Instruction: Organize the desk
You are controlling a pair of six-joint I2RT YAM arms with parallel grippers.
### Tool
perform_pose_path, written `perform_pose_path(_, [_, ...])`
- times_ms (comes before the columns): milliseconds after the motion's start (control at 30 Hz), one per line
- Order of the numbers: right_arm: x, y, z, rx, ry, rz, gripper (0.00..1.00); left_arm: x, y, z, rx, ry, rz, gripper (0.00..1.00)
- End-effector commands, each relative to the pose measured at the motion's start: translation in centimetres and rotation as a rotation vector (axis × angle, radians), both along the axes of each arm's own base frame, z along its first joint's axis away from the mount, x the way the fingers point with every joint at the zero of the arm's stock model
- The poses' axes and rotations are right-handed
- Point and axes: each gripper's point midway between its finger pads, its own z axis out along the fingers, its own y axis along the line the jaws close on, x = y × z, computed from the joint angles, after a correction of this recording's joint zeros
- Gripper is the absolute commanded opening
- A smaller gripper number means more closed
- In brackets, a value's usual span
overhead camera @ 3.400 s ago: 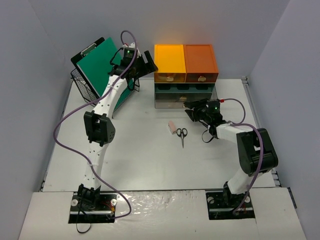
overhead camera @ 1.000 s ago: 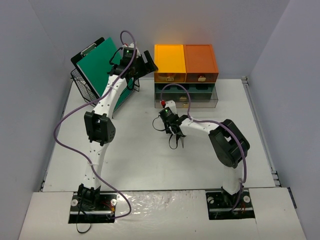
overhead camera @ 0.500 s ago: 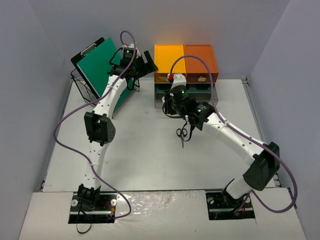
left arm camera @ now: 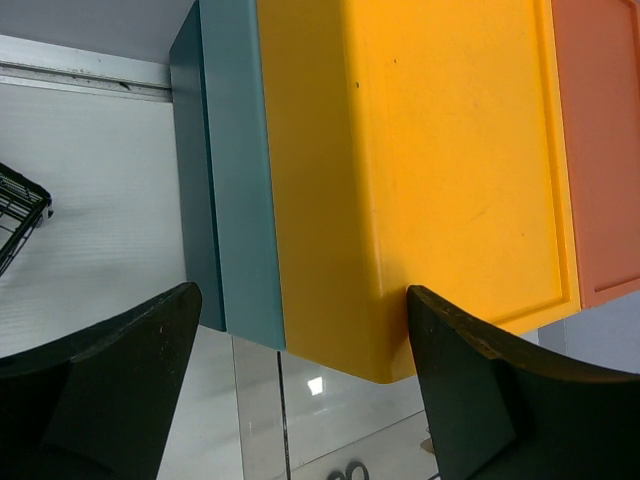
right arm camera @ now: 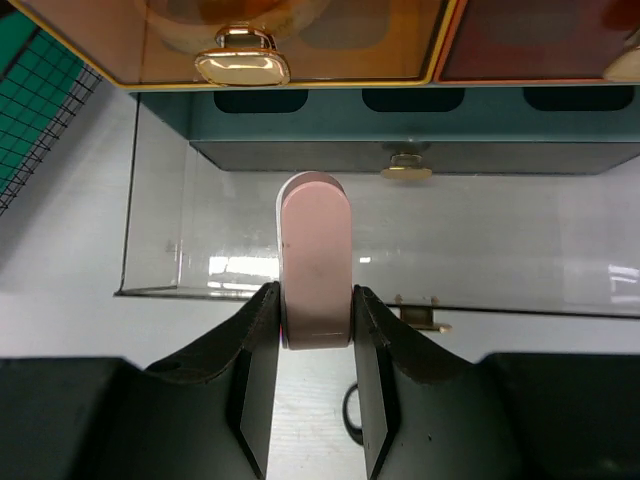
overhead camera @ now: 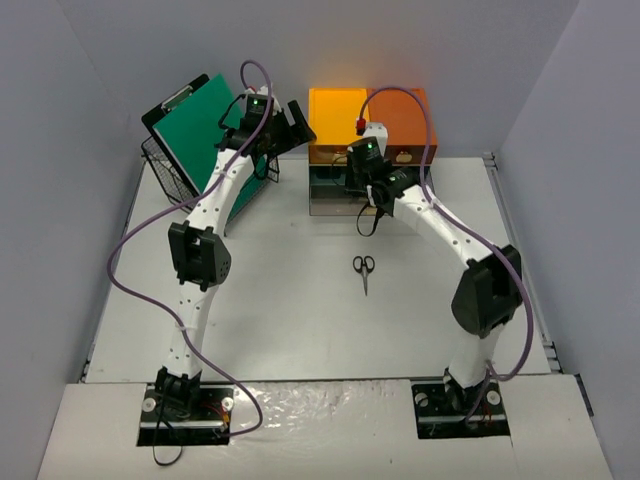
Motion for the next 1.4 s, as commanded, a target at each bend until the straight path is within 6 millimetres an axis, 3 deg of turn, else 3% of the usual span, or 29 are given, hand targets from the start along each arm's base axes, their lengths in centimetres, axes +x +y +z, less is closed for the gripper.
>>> perform_pose_path(0, [2.6,0.9,2.3,0.082,-0.055,-0.003,0.00,0.6,4.3,-0.2,0.075,0.013,0.091,0.79])
perform_pose_path(500, [6.1,0.4,-3.8,0.066,0.041,-0.052,0.00,0.8,4.2,-0.3,0.069,0.012,0.087,0.79])
perform_pose_path(833, [6.3,0.2,-5.1,0.063,0.066,-0.060,0.01,0.8,4.2,-0.4,0.072,0.014,0.086,0.79])
perform_pose_path(933, [6.3,0.2,-4.8,0.061,0.061,-0.055,0.14,0.8,4.3,-0.5,0.074,0.015,0.086,0.79])
perform_pose_path(1033, [6.2,0.0,-4.5,0.057,0.053,-0.056,0.44,0.8,4.2,-0.5,0.074,0.016,0.085,0.79])
perform_pose_path(1133, [6.0,-0.2,-3.6,0.056,0.038,-0.059,0.61,0.7,4.3,-0.4,0.076,0.015,0.085,0.79])
perform_pose_path(1233, [5.7,-0.4,-2.6,0.059,0.022,-0.059,0.71,0.7,4.3,-0.5,0.081,0.016,0.084,0.79])
perform_pose_path(1367, [4.6,-0.9,-0.7,0.078,-0.002,-0.061,0.73,0.7,4.5,-0.5,0.085,0.018,0.084,0.79])
